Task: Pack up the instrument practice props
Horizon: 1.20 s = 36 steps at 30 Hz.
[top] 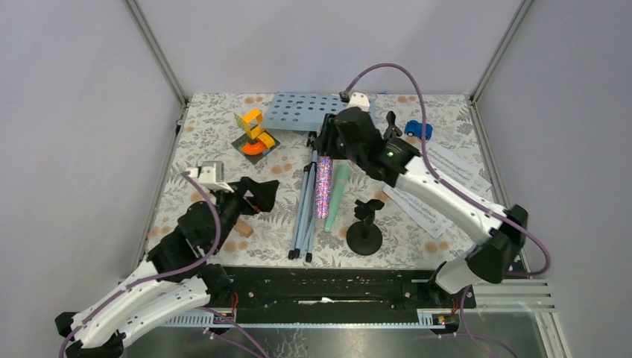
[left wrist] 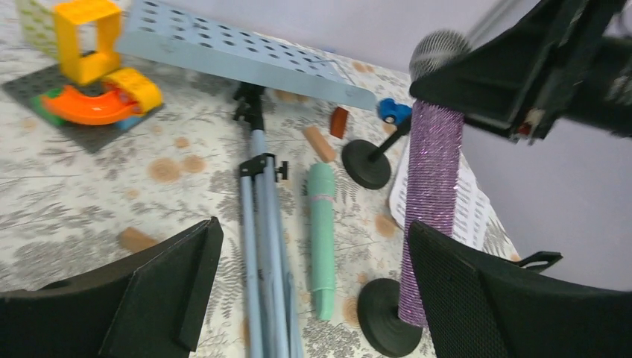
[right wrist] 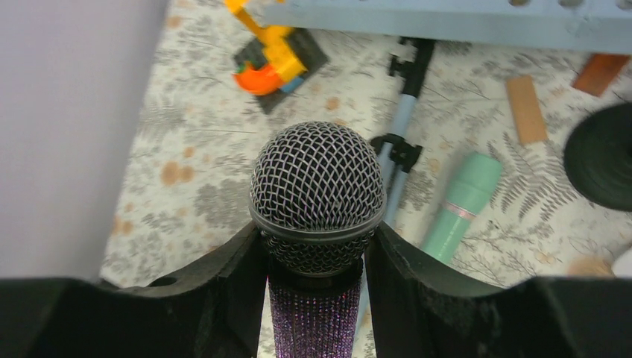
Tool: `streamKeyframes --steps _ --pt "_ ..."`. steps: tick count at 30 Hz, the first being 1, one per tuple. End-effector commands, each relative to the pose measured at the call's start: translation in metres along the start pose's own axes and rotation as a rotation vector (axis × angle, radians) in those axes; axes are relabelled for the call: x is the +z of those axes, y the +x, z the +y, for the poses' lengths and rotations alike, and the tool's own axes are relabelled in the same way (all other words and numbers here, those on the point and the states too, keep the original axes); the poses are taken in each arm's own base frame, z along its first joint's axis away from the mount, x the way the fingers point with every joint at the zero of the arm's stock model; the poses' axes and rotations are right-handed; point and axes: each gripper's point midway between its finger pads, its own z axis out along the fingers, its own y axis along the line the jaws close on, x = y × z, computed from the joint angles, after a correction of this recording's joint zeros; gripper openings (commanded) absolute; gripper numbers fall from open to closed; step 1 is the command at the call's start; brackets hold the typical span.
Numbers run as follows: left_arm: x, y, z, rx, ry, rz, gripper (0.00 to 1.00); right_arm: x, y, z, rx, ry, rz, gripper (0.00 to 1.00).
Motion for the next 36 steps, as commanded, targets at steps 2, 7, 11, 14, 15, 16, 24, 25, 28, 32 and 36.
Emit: streamKeyframes --steps 2,7,11,14,15,16,24,25,28,32,36 --pt "-0.032 -0.023 0.045 0.05 -0.22 -0.005 0.99 0.023 -0.005 -0.013 0.041 0.237 -0.044 0.0" --pt "-0.046 -0.026 0.063 0.08 -0.28 -0.01 0.99 0.057 0.036 -0.03 -0.016 0.379 0.032 0.0" --pt "-0.051 -0.02 0.073 0.084 -0.314 -0.006 0.99 0.072 0.064 -0.058 -0.085 0.51 0.101 0.01" --pt "-0.052 -0.022 0.074 0.069 -0.319 -0.016 0.99 0.08 0.077 -0.072 -0.114 0.565 0.133 0.02" --pt "-0.052 -0.022 0.075 0.068 -0.324 -0.019 0.99 0.083 0.082 -0.074 -0.112 0.568 0.146 0.01" --pt "-0.052 -0.022 0.076 0.07 -0.328 -0.019 0.99 0.087 0.086 -0.077 -0.107 0.566 0.16 0.01" --pt "-0.051 -0.019 0.072 0.078 -0.305 0.0 0.99 0.117 0.105 -0.102 -0.018 0.553 0.234 0.01" --pt "-0.051 -0.019 0.072 0.077 -0.305 0.0 0.99 0.12 0.107 -0.107 -0.014 0.562 0.238 0.02" --pt "-0.051 -0.019 0.073 0.075 -0.305 -0.002 0.99 0.128 0.115 -0.118 0.007 0.572 0.26 0.07" --pt "-0.05 -0.017 0.073 0.08 -0.309 0.004 0.99 0.138 0.128 -0.127 0.022 0.577 0.288 0.1" --pt "-0.048 -0.015 0.072 0.085 -0.309 0.014 0.99 0.147 0.139 -0.128 0.021 0.562 0.316 0.21"
